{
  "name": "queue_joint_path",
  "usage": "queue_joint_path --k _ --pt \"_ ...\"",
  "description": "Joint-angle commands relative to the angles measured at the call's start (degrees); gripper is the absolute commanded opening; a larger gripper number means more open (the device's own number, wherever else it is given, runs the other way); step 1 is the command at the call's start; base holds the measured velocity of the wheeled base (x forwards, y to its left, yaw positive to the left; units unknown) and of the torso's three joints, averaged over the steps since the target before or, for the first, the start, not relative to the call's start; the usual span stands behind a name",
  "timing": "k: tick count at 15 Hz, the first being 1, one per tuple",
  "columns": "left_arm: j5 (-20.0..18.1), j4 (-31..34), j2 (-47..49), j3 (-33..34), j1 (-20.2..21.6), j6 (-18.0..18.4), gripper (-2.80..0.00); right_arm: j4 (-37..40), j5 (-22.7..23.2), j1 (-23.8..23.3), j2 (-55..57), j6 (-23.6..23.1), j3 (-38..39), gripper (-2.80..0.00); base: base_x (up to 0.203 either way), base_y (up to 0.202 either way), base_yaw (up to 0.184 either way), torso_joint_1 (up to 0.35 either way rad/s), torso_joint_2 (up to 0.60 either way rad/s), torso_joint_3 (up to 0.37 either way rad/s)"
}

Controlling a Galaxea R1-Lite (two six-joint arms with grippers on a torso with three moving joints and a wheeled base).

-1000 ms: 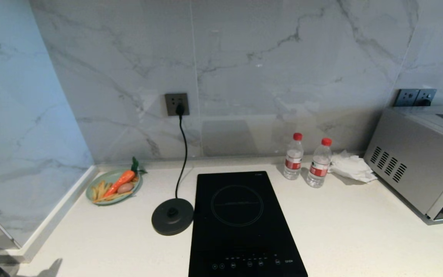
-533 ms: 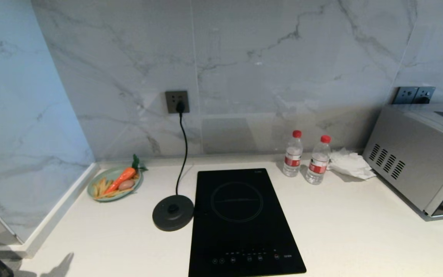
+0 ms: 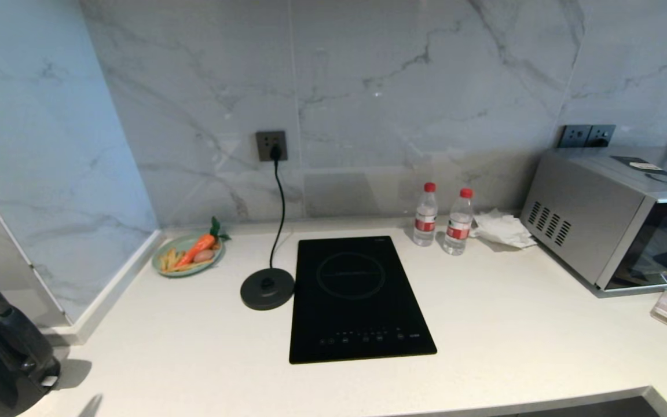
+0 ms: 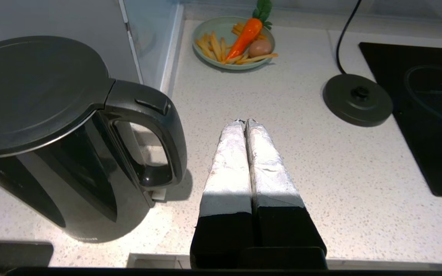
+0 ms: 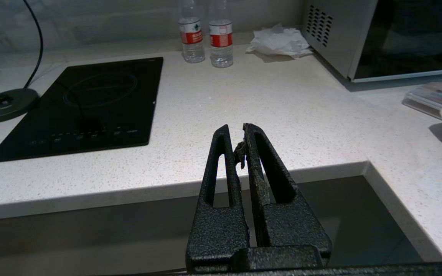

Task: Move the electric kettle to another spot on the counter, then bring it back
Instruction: Grab the kettle

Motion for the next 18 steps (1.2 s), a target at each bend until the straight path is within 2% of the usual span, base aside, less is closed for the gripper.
queue_joint_path --k 1,3,6,8,11,14,16,18 --pt "-0.1 -0.3 1.3 0.1 0.0 0.0 -2.8 0.0 0.0 0.0 0.0 0.0 0.0 -2.8 0.0 0.0 0.0 0.0 0.0 0.0" --pt "0.9 -0.5 3.2 -0.2 0.0 0.0 -2.8 0.0 0.0 0.0 0.0 0.0 0.0 -2.8 0.0 0.0 0.0 0.013 0.01 -0.001" --pt "8.1 -1.0 8.3 -1.2 -1.0 0.1 -2.8 0.0 0.0 0.0 0.0 0.0 0.0 -2.8 0.0 0.0 0.0 0.0 0.0 0.0" --pt "10.4 -2.8 11.1 -1.7 -1.0 0.1 -2.8 0.0 0.0 0.0 0.0 0.0 0.0 -2.8 0.0 0.0 0.0 0.0 0.0 0.0" --pt "10.0 -3.4 13.1 -0.7 -1.1 0.6 -2.8 0.0 0.0 0.0 0.0 0.0 0.0 -2.8 0.0 0.0 0.0 0.0 0.0 0.0" --pt "9.5 -3.6 15.7 -1.2 -3.5 0.6 -2.8 0.0 0.0 0.0 0.0 0.0 0.0 -2.8 0.0 0.0 0.0 0.0 0.0 0.0" --pt "6.5 -6.2 17.2 -0.9 -3.9 0.7 -2.8 0.0 0.0 0.0 0.0 0.0 0.0 -2.8 0.0 0.0 0.0 0.0 0.0 0.0" --pt "5.6 -8.5 19.2 -0.8 -3.9 0.8 -2.8 0.0 0.0 0.0 0.0 0.0 0.0 -2.8 0.0 0.0 0.0 0.0 0.0 0.0"
